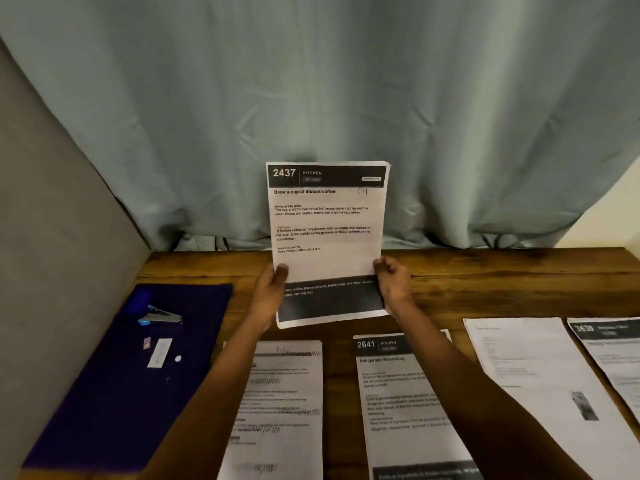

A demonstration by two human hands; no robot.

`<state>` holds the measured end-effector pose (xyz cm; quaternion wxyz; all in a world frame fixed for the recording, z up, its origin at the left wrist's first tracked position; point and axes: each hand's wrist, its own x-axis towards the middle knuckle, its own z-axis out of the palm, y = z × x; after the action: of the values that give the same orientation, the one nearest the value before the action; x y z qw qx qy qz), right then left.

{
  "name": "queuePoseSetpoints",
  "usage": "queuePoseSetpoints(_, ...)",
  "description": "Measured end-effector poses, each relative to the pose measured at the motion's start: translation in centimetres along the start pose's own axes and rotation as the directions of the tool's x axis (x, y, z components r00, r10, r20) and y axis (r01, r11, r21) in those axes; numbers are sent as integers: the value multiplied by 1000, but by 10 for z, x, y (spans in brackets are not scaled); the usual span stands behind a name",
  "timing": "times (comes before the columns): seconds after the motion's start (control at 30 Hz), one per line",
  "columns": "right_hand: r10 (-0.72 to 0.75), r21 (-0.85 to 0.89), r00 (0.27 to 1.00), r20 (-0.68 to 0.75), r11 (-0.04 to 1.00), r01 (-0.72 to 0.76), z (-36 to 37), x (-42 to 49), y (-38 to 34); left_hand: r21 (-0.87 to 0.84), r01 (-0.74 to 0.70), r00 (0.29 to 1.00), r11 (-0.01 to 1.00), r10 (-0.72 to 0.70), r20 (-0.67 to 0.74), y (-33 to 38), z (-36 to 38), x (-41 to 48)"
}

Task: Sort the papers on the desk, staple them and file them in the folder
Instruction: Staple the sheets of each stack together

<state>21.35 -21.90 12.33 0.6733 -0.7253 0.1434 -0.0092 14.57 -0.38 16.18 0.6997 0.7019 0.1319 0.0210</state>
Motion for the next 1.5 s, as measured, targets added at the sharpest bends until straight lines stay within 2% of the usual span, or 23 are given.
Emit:
queuePoseSetpoints(0.07, 48, 36, 998, -37, 998, -47, -1, -3, 5, 88, 4, 1000, 996, -5, 6, -21, 1, -9)
queuePoseSetpoints(0.17, 96, 39, 986, -138, 995, -92, -2, -7, 16, 120, 109, 992, 987, -115, 48, -43, -4, -16)
queuePoseSetpoints(0.3, 160, -162, 963, -215, 967, -197, -5, -19, 33, 218, 222, 972, 950, -234, 32, -57, -6, -26)
queuePoseSetpoints(0.47, 176, -416, 968, -176, 878, -236, -6, -34, 48, 335, 360, 930, 871, -364, -51, -74, 1, -35)
queuePoseSetpoints(0.57, 178, -560, 976, -128, 799, -219, -7, -32, 50, 319, 399, 914, 860, -398, -71, -82, 7, -37)
queuePoseSetpoints(0.8, 140, -675, 988, -60, 724, -144, -2, -30, 61, 342, 510, 860, 789, -482, -169, -91, 17, -34)
queuePoseSetpoints(0.93, 70, -702, 992, -107, 701, -125, -2, -40, 72, 367, 503, 863, 783, -481, -155, -95, 18, -38)
queuePoseSetpoints(1.07, 71, -686, 993, -99, 717, -120, -2, -43, 76, 572, 363, 921, 736, -374, -103, -101, 16, -41)
queuePoseSetpoints(1.3, 70, -695, 997, -17, 717, -62, -6, -37, 69, 666, 285, 950, 689, -296, -100, -92, 15, -42)
queuePoseSetpoints(1.5, 5, -664, 999, -40, 747, -31, -13, -47, 76, 706, 224, 974, 671, -185, -133, -93, 5, -58)
